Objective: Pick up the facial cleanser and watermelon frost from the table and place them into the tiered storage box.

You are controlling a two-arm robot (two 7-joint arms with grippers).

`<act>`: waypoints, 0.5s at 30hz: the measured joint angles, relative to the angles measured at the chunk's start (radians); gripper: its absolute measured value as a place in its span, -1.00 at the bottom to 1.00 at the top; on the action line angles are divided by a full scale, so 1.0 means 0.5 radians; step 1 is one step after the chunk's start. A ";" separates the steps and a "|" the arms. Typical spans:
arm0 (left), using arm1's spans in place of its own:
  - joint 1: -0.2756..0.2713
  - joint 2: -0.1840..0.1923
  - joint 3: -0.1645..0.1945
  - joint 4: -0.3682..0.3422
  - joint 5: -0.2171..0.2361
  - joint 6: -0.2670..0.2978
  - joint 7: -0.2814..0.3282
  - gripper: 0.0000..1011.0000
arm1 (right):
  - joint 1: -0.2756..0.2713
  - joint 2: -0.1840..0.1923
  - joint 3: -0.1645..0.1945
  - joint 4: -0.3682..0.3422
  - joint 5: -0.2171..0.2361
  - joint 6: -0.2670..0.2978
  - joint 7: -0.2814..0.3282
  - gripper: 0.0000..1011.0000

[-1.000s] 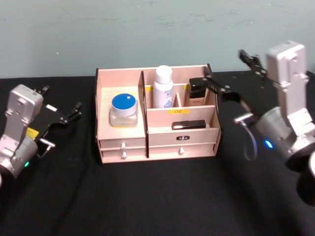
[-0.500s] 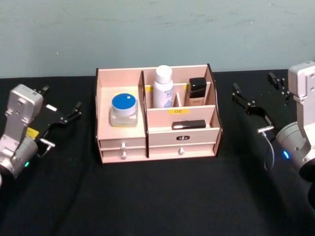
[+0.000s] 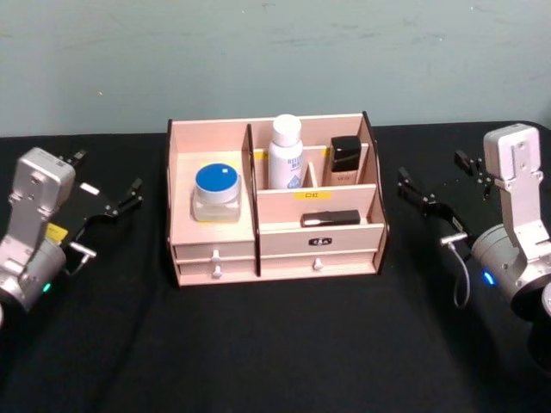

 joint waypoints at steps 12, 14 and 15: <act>0.000 0.000 0.000 0.000 0.000 0.000 0.000 1.00 | -0.003 0.002 -0.003 -0.010 -0.002 0.001 -0.001 0.98; 0.000 0.000 0.000 0.000 0.000 0.000 0.000 1.00 | -0.004 0.002 -0.003 -0.012 -0.002 0.001 -0.002 0.98; 0.000 0.000 0.000 0.000 0.000 0.000 0.000 1.00 | -0.004 0.002 -0.003 -0.012 -0.002 0.001 -0.002 0.98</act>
